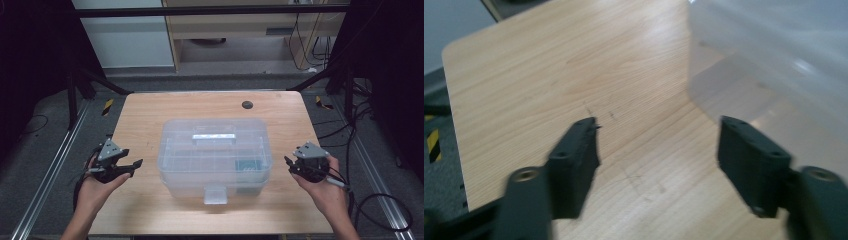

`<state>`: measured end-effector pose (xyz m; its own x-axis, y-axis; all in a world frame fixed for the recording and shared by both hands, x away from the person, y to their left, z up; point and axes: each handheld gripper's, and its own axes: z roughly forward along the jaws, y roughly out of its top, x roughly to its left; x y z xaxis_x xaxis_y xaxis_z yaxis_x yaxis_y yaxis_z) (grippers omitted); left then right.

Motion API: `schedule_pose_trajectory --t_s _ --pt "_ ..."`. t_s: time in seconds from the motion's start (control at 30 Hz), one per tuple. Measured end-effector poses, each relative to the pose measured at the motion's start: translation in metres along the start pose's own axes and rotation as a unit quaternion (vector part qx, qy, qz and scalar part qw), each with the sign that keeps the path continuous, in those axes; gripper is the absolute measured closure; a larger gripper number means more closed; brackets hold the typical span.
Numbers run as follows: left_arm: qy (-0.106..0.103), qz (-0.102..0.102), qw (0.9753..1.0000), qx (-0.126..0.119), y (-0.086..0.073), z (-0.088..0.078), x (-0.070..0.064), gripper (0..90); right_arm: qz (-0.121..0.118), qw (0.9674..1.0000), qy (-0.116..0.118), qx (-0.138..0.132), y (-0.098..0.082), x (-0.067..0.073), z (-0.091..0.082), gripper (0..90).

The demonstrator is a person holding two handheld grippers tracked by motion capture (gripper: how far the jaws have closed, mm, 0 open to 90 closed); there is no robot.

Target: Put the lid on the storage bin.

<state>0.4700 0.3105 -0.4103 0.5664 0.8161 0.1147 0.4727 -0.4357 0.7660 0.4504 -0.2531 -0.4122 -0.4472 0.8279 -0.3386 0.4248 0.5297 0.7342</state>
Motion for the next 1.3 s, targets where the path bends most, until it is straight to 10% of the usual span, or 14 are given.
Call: schedule_pose_trajectory --t_s 0.23,0.67,1.03,1.3 --pt "-0.005 -0.019 0.9994 0.03 0.001 0.04 0.02 10.6 0.075 0.9966 -0.026 0.023 -0.005 -0.026 0.05 21.6" --pt "0.0 -0.042 0.9971 0.063 -0.015 0.098 0.037 6.2 0.184 0.9813 -0.022 0.051 -0.022 -0.038 0.121 15.8" --pt "-0.006 -0.063 0.9948 0.079 -0.024 0.12 0.038 5.5 0.238 0.9691 -0.021 0.061 -0.034 -0.032 0.143 10.9" --pt "0.008 -0.072 0.9963 0.046 -0.03 0.124 0.036 0.0 0.257 0.9629 -0.038 0.074 -0.033 -0.028 0.145 1.2"
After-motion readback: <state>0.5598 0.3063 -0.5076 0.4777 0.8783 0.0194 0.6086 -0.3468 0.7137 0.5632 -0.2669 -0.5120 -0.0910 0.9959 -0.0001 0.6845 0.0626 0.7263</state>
